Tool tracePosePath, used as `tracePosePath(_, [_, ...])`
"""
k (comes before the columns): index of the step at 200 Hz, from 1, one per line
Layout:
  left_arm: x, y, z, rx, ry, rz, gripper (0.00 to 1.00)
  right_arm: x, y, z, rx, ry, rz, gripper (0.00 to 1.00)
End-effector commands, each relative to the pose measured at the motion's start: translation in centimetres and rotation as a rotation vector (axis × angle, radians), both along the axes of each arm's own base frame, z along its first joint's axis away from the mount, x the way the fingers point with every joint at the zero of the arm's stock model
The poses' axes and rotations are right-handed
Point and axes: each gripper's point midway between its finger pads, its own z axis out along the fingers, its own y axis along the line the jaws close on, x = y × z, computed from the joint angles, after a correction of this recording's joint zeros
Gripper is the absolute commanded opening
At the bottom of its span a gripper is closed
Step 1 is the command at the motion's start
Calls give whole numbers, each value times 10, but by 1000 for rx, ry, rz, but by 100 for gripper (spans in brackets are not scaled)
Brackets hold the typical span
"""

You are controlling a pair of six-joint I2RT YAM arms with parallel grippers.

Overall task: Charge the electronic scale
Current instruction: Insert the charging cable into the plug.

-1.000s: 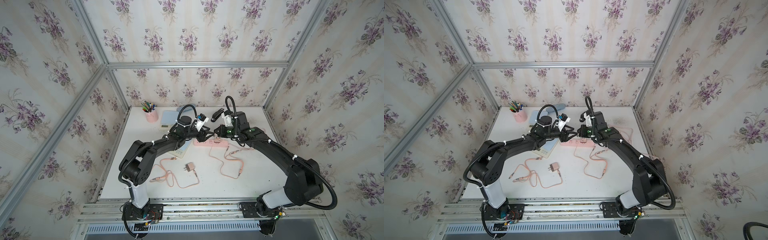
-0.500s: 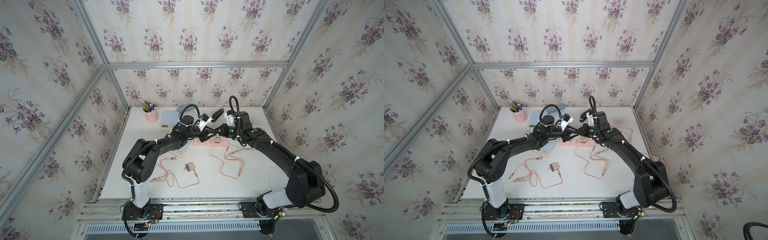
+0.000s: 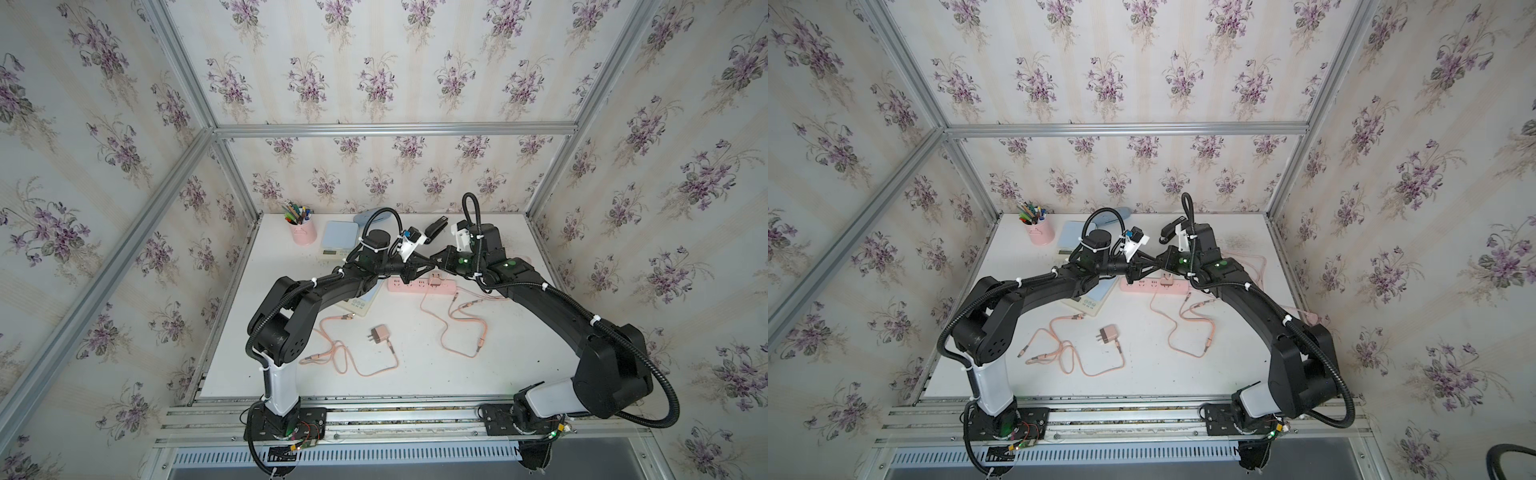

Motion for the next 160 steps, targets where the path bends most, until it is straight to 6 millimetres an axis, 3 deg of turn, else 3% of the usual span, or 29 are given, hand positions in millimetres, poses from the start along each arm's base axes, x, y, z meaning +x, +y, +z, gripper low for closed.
tracePosePath(1, [3, 1, 0, 19, -19, 8, 24, 0, -1, 12, 30, -5, -24, 0])
tracePosePath(41, [0, 2, 3, 37, -43, -7, 2, -4, 2, 15, 45, 2, 8, 0])
tracePosePath(63, [-3, 5, 2, 60, -82, -18, 1, -9, 5, 16, 30, 29, 52, 28])
tracePosePath(78, [-5, 7, 3, 72, -119, -23, 1, -11, 4, 16, 18, 55, 84, 37])
tracePosePath(147, [-16, 4, 9, 73, -190, -74, 2, -24, 6, 1, -21, 153, 197, 36])
tracePosePath(160, [-17, 4, 10, 73, -196, -81, 2, -24, 7, 0, -20, 154, 210, 29])
